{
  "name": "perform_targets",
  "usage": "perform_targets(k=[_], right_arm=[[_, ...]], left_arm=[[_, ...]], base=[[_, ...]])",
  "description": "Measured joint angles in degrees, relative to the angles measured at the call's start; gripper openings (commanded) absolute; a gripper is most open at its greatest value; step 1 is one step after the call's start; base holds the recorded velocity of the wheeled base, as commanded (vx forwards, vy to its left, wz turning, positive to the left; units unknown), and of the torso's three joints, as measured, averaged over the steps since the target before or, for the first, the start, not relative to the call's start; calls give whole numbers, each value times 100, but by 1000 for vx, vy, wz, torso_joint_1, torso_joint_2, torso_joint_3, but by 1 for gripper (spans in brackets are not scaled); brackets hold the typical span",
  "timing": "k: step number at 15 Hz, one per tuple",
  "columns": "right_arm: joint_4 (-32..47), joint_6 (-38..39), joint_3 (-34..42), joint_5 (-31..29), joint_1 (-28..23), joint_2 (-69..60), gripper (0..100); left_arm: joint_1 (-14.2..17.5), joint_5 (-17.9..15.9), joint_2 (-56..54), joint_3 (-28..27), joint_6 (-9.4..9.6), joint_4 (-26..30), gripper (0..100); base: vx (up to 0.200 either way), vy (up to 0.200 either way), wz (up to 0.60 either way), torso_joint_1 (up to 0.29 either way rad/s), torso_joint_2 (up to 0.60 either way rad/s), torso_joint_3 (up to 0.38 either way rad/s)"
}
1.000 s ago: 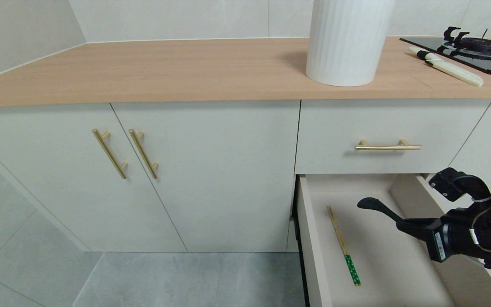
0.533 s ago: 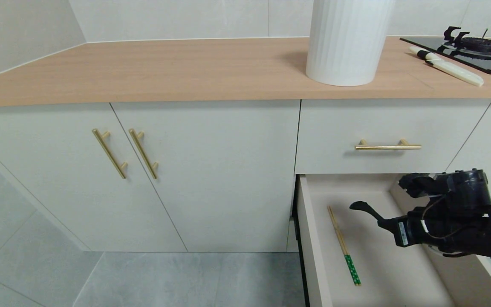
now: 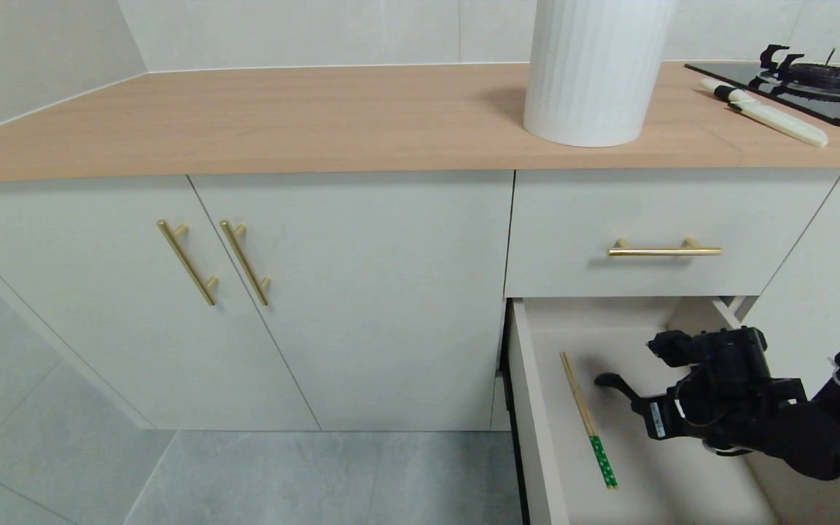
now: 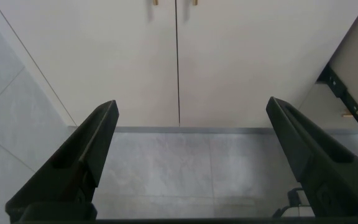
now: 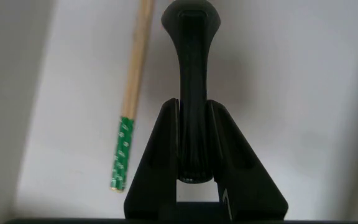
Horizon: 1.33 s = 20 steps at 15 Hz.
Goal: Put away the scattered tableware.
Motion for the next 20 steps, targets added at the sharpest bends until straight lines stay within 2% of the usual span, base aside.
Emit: perform_targets(k=[4,14,15,20], right_arm=[[-569,-7,9,-284,-7,471,0],[-596,-11,6,-317,-88,730,0],[-596,-11,6,-317,-93,728,100],[-605,-5,-5,-328,-113,694,100]], left_arm=[[0,0,0,0,-2,0,100],[0,2,0,0,-2,0,100],[0,2,0,0,-5,0,100],[0,2,0,0,-5,0,100]], base=[[0,0,0,0,0,0],[0,0,0,0,0,0],[0,0,0,0,0,0],[0,0,0,0,0,0]])
